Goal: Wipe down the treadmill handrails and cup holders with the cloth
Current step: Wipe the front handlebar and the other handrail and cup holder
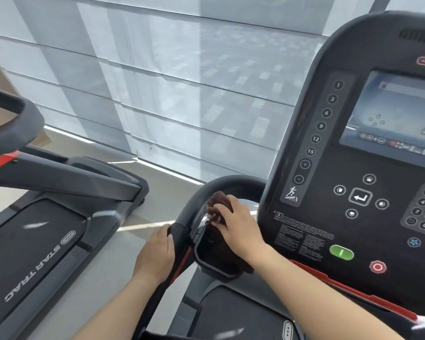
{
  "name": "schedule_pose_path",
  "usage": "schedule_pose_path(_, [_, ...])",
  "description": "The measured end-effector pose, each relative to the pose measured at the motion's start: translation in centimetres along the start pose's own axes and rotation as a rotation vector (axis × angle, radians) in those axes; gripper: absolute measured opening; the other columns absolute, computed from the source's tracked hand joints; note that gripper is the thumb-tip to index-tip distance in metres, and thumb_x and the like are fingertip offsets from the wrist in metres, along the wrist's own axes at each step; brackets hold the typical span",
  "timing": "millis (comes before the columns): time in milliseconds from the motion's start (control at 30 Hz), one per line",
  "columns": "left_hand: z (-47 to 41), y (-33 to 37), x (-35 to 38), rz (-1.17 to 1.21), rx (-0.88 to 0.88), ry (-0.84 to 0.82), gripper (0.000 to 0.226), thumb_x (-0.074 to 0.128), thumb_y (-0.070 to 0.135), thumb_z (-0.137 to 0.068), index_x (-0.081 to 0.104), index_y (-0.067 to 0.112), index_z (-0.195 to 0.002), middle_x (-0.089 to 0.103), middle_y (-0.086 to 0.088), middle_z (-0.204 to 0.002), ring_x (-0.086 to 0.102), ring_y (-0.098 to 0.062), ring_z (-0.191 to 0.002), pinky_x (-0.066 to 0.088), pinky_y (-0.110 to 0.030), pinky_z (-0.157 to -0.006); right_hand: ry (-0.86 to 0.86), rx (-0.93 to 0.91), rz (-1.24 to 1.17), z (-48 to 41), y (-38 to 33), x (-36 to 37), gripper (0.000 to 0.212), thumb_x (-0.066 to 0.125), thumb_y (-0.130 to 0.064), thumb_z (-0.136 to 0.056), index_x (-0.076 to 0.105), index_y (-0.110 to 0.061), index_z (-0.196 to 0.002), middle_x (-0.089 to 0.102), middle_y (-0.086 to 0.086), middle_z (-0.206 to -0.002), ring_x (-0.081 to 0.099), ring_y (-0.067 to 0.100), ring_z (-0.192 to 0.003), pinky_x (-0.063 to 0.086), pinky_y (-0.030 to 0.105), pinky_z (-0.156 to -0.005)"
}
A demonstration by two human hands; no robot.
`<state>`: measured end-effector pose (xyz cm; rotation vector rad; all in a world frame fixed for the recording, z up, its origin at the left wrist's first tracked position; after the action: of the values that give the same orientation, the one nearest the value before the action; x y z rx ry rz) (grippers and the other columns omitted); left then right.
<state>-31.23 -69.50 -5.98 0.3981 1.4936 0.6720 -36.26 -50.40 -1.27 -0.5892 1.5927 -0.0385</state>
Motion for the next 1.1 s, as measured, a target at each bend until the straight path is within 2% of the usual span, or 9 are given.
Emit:
schedule_pose_path(100, [-0.1,0.0,-0.1,0.0,0.002,0.004,0.036,0.029,0.023,-0.095,0.044,0.017,-0.128,0.054,-0.006,-0.128,0.053,-0.025,-0.109,0.044,-0.039,-0.088,-0.136,0.029,0.099,-0.2,0.8,3.3,0.04,0.053,-0.036,-0.091,0.042,-0.028,-0.129,0.036,0.007,-0.138,0.043,0.033,-0.114,0.044,0.049,-0.092])
schedule_pose_path(367, [-0.4,0.0,0.0,-0.013,-0.003,0.005,0.033,0.028,0.022,-0.096,0.046,0.016,-0.123,0.056,-0.006,-0.121,0.054,-0.026,-0.103,0.043,-0.037,-0.083,-0.064,-0.042,-0.099,2.3,-0.6,-0.9,0.037,0.05,-0.043,-0.092,0.048,-0.031,-0.127,0.042,-0.003,-0.135,0.044,0.027,-0.115,0.042,0.042,-0.095])
schedule_pose_path(500, [-0.8,-0.7,0.4,0.027,-0.008,-0.01,0.031,0.029,0.022,-0.094,0.048,0.019,-0.119,0.058,-0.006,-0.119,0.054,-0.024,-0.101,0.044,-0.037,-0.083,-0.057,-0.169,-0.161,3.9,-4.4,-1.5,0.037,0.05,-0.047,-0.09,0.048,-0.033,-0.124,0.042,-0.003,-0.136,0.043,0.023,-0.116,0.042,0.041,-0.095])
schedule_pose_path(600, [-0.9,-0.9,0.3,0.09,0.005,-0.011,0.032,0.031,0.02,-0.094,0.051,0.019,-0.119,0.059,-0.005,-0.119,0.053,-0.021,-0.105,0.042,-0.035,-0.089,-0.1,-0.263,0.006,5.8,-6.2,1.5,0.038,0.058,-0.048,-0.083,0.05,-0.032,-0.116,0.043,0.001,-0.132,0.053,0.028,-0.103,0.05,0.045,-0.077])
schedule_pose_path(667, [-0.7,-0.7,-0.2,0.119,0.007,0.015,0.032,0.032,0.017,-0.096,0.053,0.016,-0.12,0.058,-0.007,-0.121,0.051,-0.021,-0.11,0.038,-0.031,-0.093,-0.127,-0.312,0.157,6.9,-6.2,3.3,0.048,0.072,-0.046,-0.069,0.052,-0.034,-0.11,0.043,0.002,-0.125,0.06,0.026,-0.089,0.053,0.037,-0.061])
schedule_pose_path(767, [0.3,-1.1,-1.3,0.121,0.028,0.045,0.032,0.031,0.02,-0.097,0.055,0.017,-0.119,0.059,-0.001,-0.119,0.05,-0.016,-0.109,0.035,-0.026,-0.091,-0.109,-0.342,0.24,8.0,-4.7,3.4,0.061,0.08,-0.04,-0.059,0.051,-0.036,-0.112,0.044,0.003,-0.125,0.061,0.024,-0.084,0.051,0.034,-0.055])
schedule_pose_path(900, [3.4,-3.3,-2.1,0.084,0.067,0.001,0.031,0.03,0.025,-0.097,0.054,0.028,-0.116,0.058,0.012,-0.114,0.05,-0.004,-0.102,0.036,-0.022,-0.086,-0.076,-0.39,0.231,9.6,-1.9,1.4,0.061,0.077,-0.026,-0.061,0.051,-0.034,-0.115,0.048,0.004,-0.13,0.06,0.028,-0.095,0.051,0.035,-0.061])
schedule_pose_path(1033, [6.0,-4.9,-3.0,0.131,0.034,0.038,0.031,0.031,0.026,-0.097,0.054,0.027,-0.117,0.057,0.008,-0.116,0.05,-0.004,-0.104,0.035,-0.02,-0.087,0.091,-0.195,0.025,8.8,-0.3,-3.2,0.045,0.073,-0.023,-0.075,0.056,-0.025,-0.117,0.052,0.008,-0.132,0.056,0.033,-0.105,0.053,0.045,-0.076])
schedule_pose_path(1100, [6.9,-5.3,-3.1,0.15,0.015,0.04,0.031,0.032,0.026,-0.097,0.053,0.026,-0.118,0.056,0.007,-0.118,0.05,-0.005,-0.104,0.036,-0.021,-0.087,0.189,-0.148,-0.061,8.5,-1.2,-5.0,0.041,0.069,-0.023,-0.082,0.056,-0.024,-0.121,0.049,0.007,-0.134,0.051,0.029,-0.11,0.048,0.042,-0.089])
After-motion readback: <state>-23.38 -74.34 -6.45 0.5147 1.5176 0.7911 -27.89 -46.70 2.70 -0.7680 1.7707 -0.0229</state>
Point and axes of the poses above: each hand's wrist, its own z-axis away from the middle knuckle, its own x-axis out of the palm, y = z × x, the point moved 8 cm from there along -z, towards the middle knuckle
